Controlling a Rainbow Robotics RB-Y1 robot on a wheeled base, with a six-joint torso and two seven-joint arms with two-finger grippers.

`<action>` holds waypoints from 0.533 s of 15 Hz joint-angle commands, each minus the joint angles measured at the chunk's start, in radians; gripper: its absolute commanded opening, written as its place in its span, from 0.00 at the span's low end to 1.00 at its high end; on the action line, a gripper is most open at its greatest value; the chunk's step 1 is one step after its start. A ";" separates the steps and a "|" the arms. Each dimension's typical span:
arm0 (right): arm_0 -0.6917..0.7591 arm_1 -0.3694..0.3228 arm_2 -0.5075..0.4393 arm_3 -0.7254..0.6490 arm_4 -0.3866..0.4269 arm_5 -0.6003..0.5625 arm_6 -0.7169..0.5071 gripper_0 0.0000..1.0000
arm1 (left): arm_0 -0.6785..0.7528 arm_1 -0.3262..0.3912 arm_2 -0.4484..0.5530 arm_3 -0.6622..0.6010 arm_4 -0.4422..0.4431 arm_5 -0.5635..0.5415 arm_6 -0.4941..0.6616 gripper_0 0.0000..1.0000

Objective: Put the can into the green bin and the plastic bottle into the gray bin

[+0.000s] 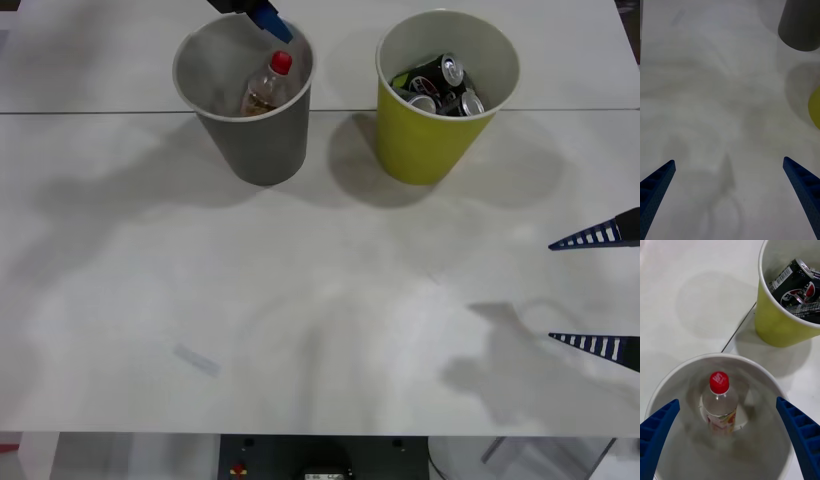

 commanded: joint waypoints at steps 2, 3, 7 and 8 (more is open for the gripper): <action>0.000 0.000 0.000 0.000 0.000 0.000 0.000 1.00 | 0.002 0.080 0.000 -0.037 0.108 -0.051 -0.006 1.00; 0.000 0.000 0.000 0.000 0.000 0.000 0.000 1.00 | 0.010 0.106 0.000 -0.046 0.146 -0.055 -0.011 1.00; 0.000 0.000 0.000 0.000 0.000 0.000 0.000 1.00 | 0.112 0.250 0.019 -0.152 0.329 -0.045 -0.038 1.00; 0.000 0.000 0.000 0.000 0.000 0.000 0.000 1.00 | 0.143 0.280 0.032 -0.166 0.372 -0.043 -0.064 1.00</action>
